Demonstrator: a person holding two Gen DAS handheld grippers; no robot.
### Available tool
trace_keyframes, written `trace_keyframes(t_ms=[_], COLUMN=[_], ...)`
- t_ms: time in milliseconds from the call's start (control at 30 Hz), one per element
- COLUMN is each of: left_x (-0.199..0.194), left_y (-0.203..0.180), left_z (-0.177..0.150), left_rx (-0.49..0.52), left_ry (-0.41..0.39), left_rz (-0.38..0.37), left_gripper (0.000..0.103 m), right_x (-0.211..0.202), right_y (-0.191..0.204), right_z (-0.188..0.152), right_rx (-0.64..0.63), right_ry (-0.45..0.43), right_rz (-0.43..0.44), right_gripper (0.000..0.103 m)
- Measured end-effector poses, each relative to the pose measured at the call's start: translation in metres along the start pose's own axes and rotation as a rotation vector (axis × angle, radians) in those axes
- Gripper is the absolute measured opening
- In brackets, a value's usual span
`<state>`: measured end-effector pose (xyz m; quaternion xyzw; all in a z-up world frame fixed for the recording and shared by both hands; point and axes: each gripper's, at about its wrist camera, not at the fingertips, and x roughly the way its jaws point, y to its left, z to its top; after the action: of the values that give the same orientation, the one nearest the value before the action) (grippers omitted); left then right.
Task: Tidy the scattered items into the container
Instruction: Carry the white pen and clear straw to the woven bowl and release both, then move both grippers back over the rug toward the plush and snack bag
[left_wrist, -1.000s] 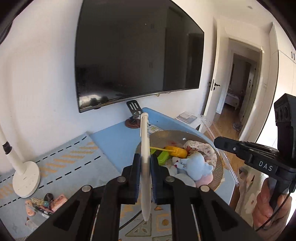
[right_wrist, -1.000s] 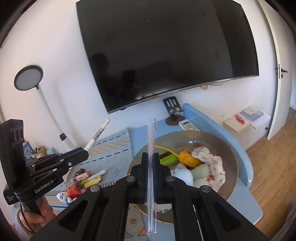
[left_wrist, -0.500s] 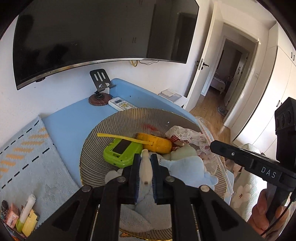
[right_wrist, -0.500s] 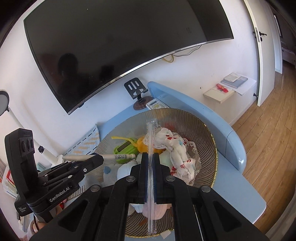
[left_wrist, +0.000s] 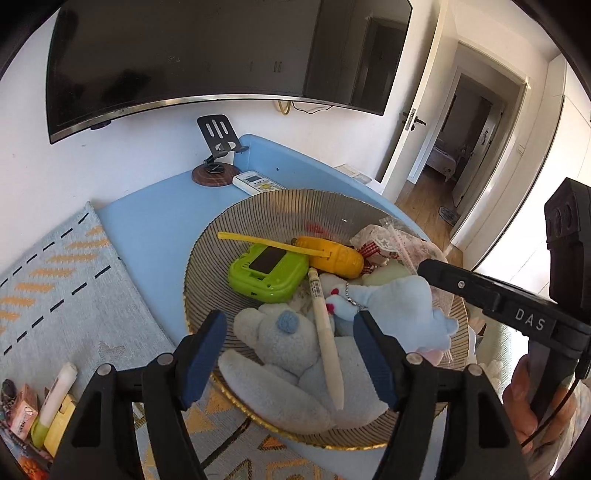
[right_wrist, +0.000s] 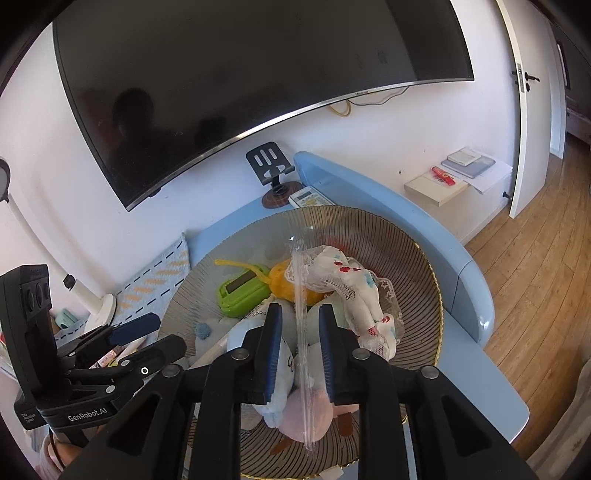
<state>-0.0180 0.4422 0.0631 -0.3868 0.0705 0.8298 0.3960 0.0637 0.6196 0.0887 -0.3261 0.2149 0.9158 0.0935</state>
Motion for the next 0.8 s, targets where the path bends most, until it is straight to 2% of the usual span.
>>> trace_keyframes(t_ms=[133,200,233,300,367,433,567,667,800], left_x=[-0.034,-0.050,-0.057,-0.070,-0.080,-0.092,-0.123,-0.150,-0.188], left_y=[0.002,0.004,0.005,0.007,0.010,0.014,0.036,0.066,0.118], left_z=[-0.014,-0.024,-0.030,-0.043,-0.056,-0.070,-0.100,-0.123,-0.153], left_rx=[0.016,0.001,-0.006,-0.021,-0.036,-0.049,-0.106,-0.191,-0.340], left_ry=[-0.037,-0.050,-0.053,-0.050,-0.041,-0.037,-0.055,-0.075,-0.111], left_rz=[0.042,0.048,0.048,0.058,0.072,0.096,0.153,0.202,0.269], left_gripper=[0.070,0.077,0.077,0.078,0.078,0.078,0.078,0.078,0.078], right_x=[-0.021,-0.030,-0.033,-0.039,-0.044,-0.047,-0.045,-0.036,-0.022], right_y=[0.006,0.013,0.018,0.029,0.042,0.055,0.087,0.115,0.151], right_z=[-0.003,-0.007,-0.010,-0.015,-0.021,-0.027,-0.041,-0.053,-0.071], right_rx=[0.000,-0.009,-0.016,-0.030,-0.048,-0.069,-0.097,-0.137,-0.206], right_ry=[-0.045,-0.055,-0.058,-0.061,-0.060,-0.053,-0.008,0.049,0.127], right_rz=[0.040,0.069,0.086,0.118,0.156,0.200,0.291,0.342,0.363], right_gripper=[0.039,0.044,0.046,0.060,0.067,0.069,0.080,0.081,0.081])
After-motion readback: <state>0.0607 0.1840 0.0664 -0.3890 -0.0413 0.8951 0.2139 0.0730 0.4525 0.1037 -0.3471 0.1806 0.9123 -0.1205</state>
